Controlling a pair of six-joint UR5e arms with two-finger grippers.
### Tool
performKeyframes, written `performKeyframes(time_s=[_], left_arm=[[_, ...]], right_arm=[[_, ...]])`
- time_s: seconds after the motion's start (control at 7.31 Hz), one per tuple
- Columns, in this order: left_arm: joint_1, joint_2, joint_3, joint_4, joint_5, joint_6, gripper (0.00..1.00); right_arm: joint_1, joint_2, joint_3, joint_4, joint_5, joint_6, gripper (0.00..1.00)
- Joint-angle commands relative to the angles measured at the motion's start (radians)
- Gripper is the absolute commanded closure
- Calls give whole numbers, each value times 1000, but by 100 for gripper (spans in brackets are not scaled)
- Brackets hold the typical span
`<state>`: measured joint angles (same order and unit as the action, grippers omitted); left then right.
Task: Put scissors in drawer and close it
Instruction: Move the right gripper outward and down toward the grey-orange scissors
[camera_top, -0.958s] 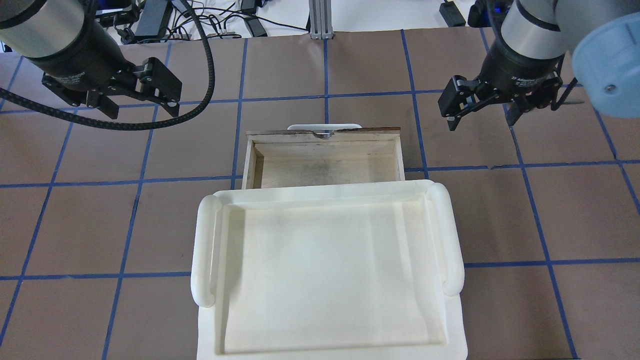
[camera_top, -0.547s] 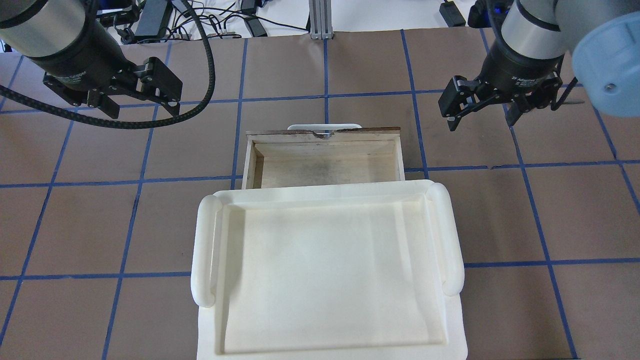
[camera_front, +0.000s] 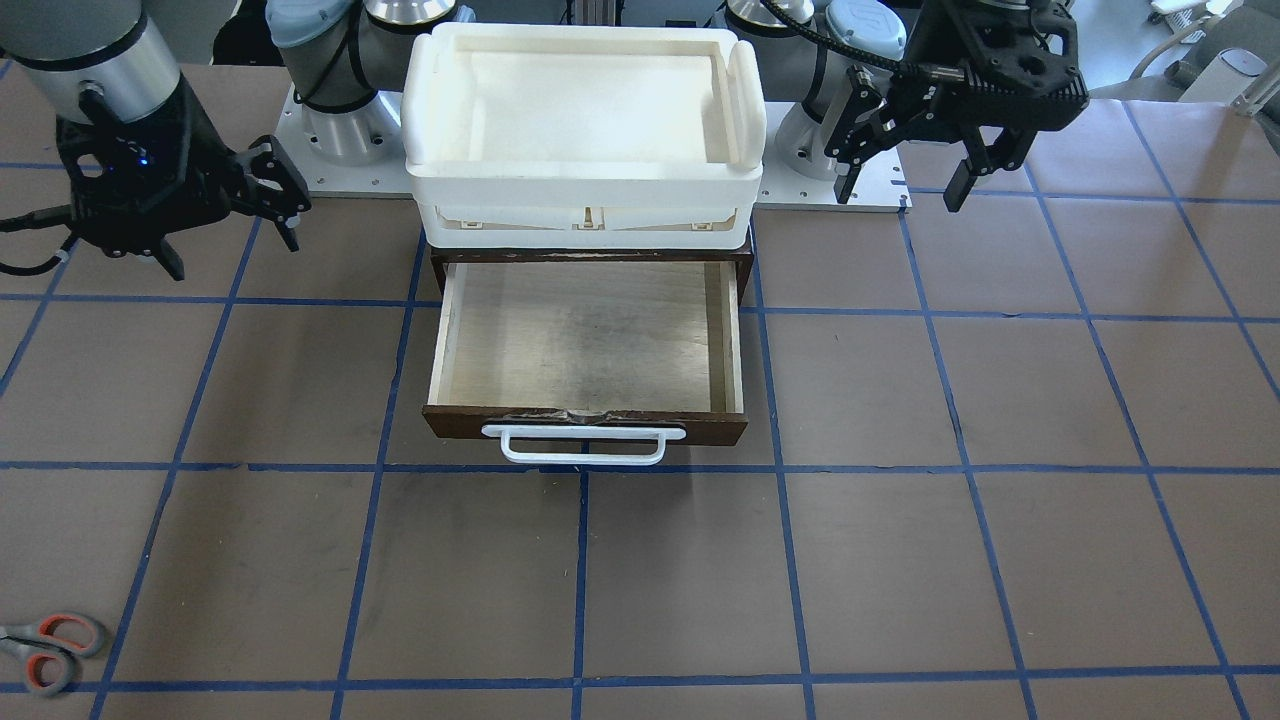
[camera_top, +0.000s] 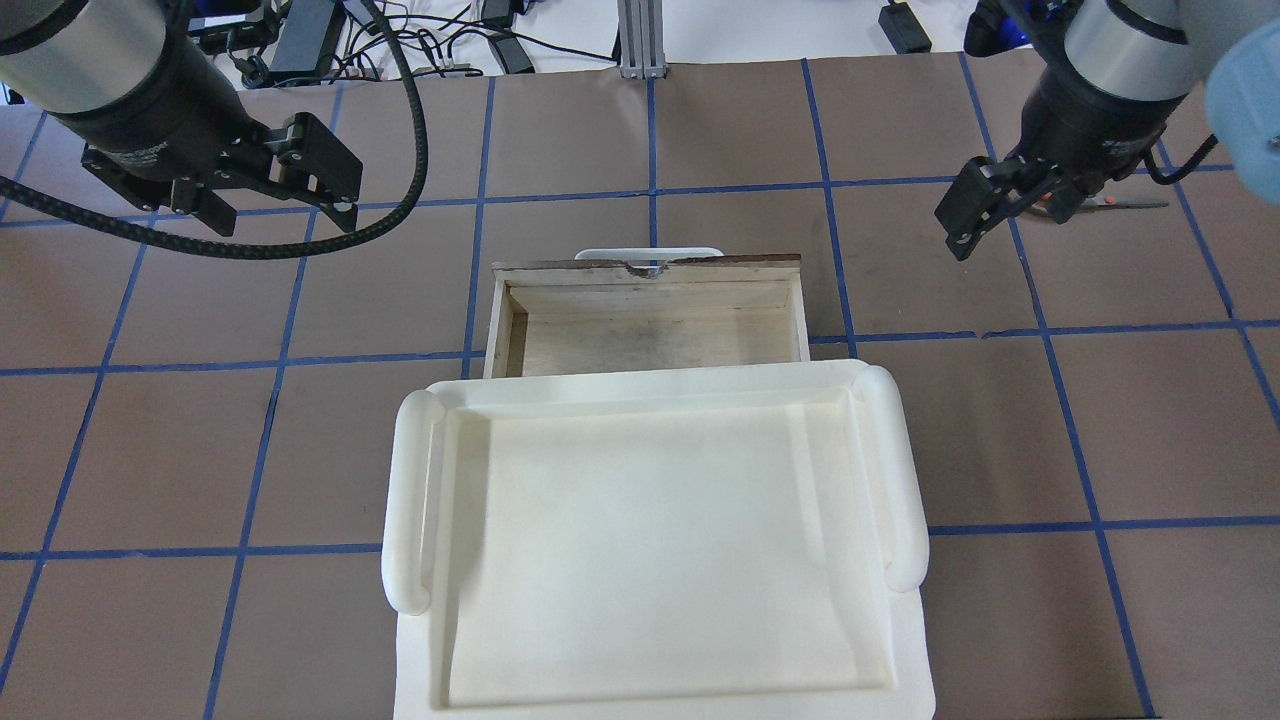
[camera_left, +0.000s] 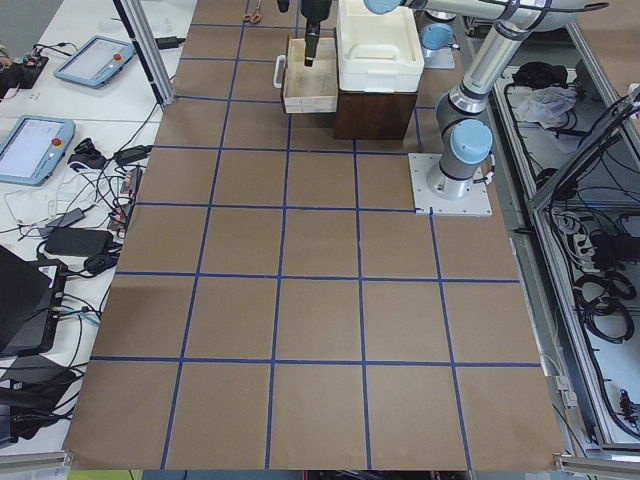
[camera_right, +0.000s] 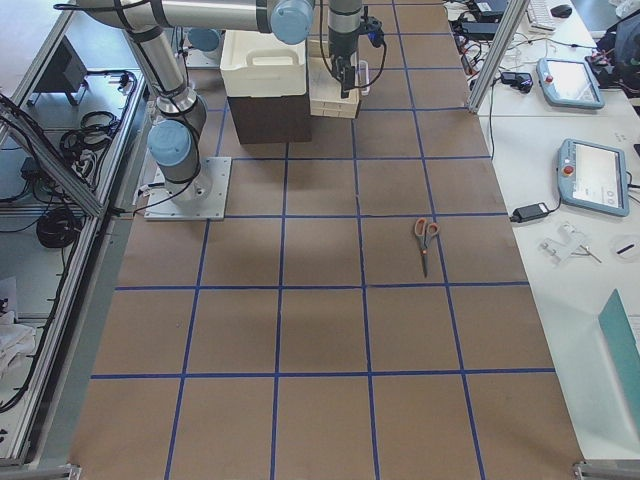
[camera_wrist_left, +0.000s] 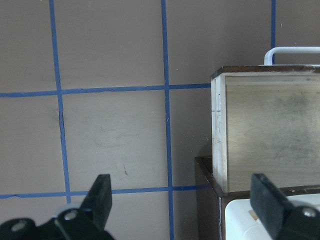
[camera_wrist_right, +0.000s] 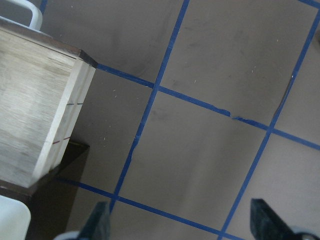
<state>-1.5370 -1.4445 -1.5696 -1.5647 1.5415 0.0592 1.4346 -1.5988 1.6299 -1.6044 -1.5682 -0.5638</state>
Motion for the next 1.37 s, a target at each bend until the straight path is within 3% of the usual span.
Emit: performKeyframes(time_s=[0.0, 0.27, 0.82, 1.23], left_arm=[[0, 3, -1, 0, 0, 1, 0], [0, -1, -1, 0, 0, 1, 0], [-2, 1, -3, -2, 2, 1, 0], [-2, 4, -3, -2, -1, 1, 0]], right_arm=[[-48, 95, 1, -92, -39, -347, 0], [-55, 147, 2, -208, -81, -651, 0], [-74, 310, 1, -333, -82, -682, 0], [-219, 385, -8, -414, 8, -1004, 3]])
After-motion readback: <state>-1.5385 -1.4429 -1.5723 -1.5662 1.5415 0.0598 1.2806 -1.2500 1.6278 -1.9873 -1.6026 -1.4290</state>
